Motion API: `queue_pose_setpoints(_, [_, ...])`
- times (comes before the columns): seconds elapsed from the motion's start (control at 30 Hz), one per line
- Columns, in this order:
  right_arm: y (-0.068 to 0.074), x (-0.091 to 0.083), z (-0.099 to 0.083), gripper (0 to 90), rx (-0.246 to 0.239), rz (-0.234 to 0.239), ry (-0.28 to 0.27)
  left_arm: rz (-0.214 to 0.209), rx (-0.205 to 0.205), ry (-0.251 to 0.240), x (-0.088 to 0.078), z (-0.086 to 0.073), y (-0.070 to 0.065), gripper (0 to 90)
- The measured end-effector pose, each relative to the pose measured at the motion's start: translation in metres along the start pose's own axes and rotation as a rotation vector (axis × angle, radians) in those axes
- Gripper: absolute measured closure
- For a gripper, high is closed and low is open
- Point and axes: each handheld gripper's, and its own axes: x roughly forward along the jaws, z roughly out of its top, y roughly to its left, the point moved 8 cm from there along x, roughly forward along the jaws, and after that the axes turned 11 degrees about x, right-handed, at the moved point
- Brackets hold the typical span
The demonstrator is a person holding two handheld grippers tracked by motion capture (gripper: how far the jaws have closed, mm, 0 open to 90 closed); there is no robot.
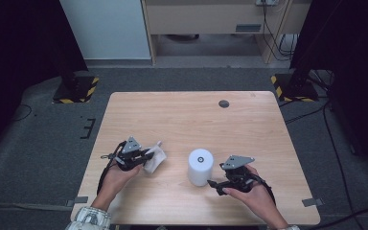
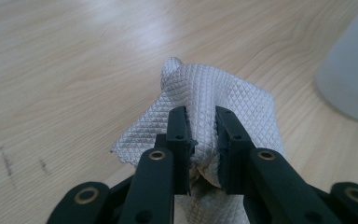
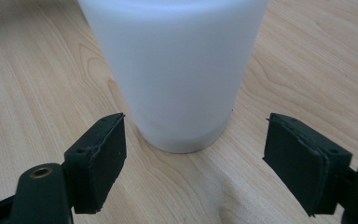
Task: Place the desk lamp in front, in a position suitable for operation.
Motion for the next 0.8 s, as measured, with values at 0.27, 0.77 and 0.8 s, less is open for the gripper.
queue_pose_setpoints(0.27, [0.012, 0.002, 0.010, 15.0, -0.013, 0.010, -0.036, -0.052, 0.047, -0.089, -0.014, 0.033, -0.029, 76.6])
queue_pose_setpoints(0.77, [0.020, 0.016, 0.043, 3.8, -0.055, 0.054, -0.129, -0.146, 0.115, -0.149, -0.016, 0.069, -0.072, 76.4])
queue_pose_setpoints(0.8, [0.020, 0.016, 0.043, 3.8, -0.055, 0.054, -0.129, -0.146, 0.115, -0.149, -0.016, 0.069, -0.072, 76.4])
